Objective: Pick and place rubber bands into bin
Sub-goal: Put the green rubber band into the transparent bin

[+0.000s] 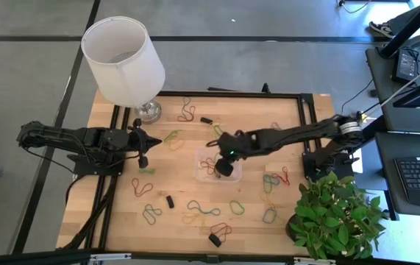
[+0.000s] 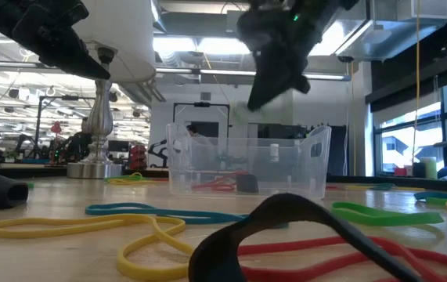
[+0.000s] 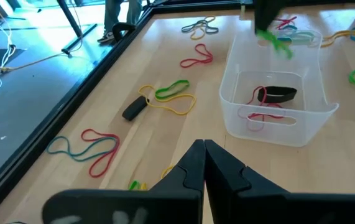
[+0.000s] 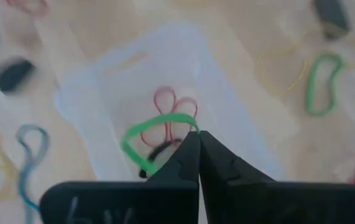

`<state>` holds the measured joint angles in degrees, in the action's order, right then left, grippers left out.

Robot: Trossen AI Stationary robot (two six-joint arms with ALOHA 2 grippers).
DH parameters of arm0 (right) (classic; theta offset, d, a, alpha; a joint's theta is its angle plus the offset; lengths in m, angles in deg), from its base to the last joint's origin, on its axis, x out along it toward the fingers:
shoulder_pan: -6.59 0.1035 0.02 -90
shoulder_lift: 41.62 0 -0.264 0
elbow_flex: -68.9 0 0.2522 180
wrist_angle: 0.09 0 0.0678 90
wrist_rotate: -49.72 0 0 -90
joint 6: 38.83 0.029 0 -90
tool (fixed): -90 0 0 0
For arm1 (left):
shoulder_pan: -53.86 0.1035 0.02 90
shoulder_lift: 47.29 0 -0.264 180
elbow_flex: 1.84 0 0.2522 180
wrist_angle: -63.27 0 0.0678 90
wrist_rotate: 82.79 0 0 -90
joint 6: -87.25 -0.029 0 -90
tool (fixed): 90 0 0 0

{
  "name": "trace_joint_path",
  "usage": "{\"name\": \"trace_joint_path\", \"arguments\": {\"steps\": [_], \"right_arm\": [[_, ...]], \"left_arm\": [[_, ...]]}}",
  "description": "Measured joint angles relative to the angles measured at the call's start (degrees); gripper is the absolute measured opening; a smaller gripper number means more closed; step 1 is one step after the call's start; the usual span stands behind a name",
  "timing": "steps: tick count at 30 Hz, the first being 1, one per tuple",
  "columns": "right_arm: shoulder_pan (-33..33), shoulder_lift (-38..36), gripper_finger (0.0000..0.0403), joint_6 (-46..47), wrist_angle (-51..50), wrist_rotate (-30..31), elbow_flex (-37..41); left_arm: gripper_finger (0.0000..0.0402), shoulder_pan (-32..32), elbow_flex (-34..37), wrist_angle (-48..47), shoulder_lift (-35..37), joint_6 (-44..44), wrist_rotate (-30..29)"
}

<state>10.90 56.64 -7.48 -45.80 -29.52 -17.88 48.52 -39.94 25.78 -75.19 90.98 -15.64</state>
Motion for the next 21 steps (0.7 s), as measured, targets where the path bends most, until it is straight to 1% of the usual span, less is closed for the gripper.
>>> {"name": "trace_joint_path", "arguments": {"steps": [4, 10, 15, 21], "right_arm": [[0.55, 6.07, 0.0, 0.0, -4.0, -1.81, -3.67], [0.47, 13.36, 0.0002, 1.57, -13.77, -1.86, -9.0], [0.51, 14.66, 0.0018, 1.87, -16.05, -2.9, -9.94], [0.51, 14.44, 0.0066, 2.55, -17.63, -3.29, -9.96]], "left_arm": [[0.0003, 0.0, 0.0, -0.02, 0.0, -0.02, 0.0], [0.0001, 0.0, 0.0, -0.02, 0.0, 0.0, 0.0], [0.0004, 0.0, 0.0, -0.02, 0.0, 0.02, 0.25], [0.0001, -0.01, 0.0, -0.02, 0.0, 0.46, 0.41]]}}
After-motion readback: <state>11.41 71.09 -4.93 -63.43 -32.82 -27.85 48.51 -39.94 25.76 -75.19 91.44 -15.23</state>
